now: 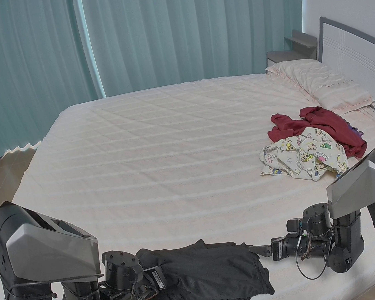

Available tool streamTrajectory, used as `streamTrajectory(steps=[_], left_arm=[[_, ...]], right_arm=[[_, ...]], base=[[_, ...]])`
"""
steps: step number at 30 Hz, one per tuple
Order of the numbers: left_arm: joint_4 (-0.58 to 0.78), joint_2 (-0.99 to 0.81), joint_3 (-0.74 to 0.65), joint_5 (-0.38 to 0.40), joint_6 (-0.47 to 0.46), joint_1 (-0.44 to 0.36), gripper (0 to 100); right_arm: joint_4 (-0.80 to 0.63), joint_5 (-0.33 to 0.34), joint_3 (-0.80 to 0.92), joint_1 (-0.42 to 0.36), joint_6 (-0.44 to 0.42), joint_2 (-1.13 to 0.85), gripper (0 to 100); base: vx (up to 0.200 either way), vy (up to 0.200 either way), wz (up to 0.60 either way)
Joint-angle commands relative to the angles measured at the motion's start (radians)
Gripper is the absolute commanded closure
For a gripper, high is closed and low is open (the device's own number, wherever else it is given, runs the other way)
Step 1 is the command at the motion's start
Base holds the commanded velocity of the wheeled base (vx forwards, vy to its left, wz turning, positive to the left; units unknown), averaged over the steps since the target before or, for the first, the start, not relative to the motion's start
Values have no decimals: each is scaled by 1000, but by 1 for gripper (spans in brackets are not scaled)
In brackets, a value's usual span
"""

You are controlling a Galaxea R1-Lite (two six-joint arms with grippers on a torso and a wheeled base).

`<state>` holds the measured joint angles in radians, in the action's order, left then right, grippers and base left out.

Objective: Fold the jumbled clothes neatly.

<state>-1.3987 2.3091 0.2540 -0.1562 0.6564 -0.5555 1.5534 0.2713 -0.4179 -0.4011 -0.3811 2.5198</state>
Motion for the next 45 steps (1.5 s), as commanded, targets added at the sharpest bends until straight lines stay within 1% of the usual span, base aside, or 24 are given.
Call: streamTrajectory(steps=[1, 8, 13, 17, 20, 23, 33, 37, 45], left_arm=[[1, -47, -2, 0, -1, -3, 100], [17, -42, -6, 0, -4, 39, 100], [38, -60, -33, -2, -52, 48, 100], [38, -59, -41, -8, -63, 49, 100], [38, -53, -32, -66, -61, 46, 100], [38, -47, -39, -83, -60, 48, 100], [33, -42, -44, -82, -52, 52, 100], [35, -34, -44, -82, -50, 77, 100], [30, 3, -55, -79, -50, 91, 100]], right_arm=[[11, 0, -9, 1, 1, 1, 0], [11, 0, -10, 2, -1, 2, 0], [11, 0, -12, 2, 1, 14, 0], [11, 0, -10, 2, 1, 16, 0], [11, 0, -10, 2, 1, 19, 0], [11, 0, -12, 2, 1, 22, 0], [11, 0, -10, 2, 1, 24, 0], [11, 0, -10, 2, 1, 24, 0], [11, 0, -16, 8, -1, 16, 0]], base=[[0, 0, 0], [0, 0, 0], [0, 0, 0], [0, 0, 0], [0, 0, 0], [0, 0, 0], [0, 200, 0], [0, 200, 0], [0, 200, 0]])
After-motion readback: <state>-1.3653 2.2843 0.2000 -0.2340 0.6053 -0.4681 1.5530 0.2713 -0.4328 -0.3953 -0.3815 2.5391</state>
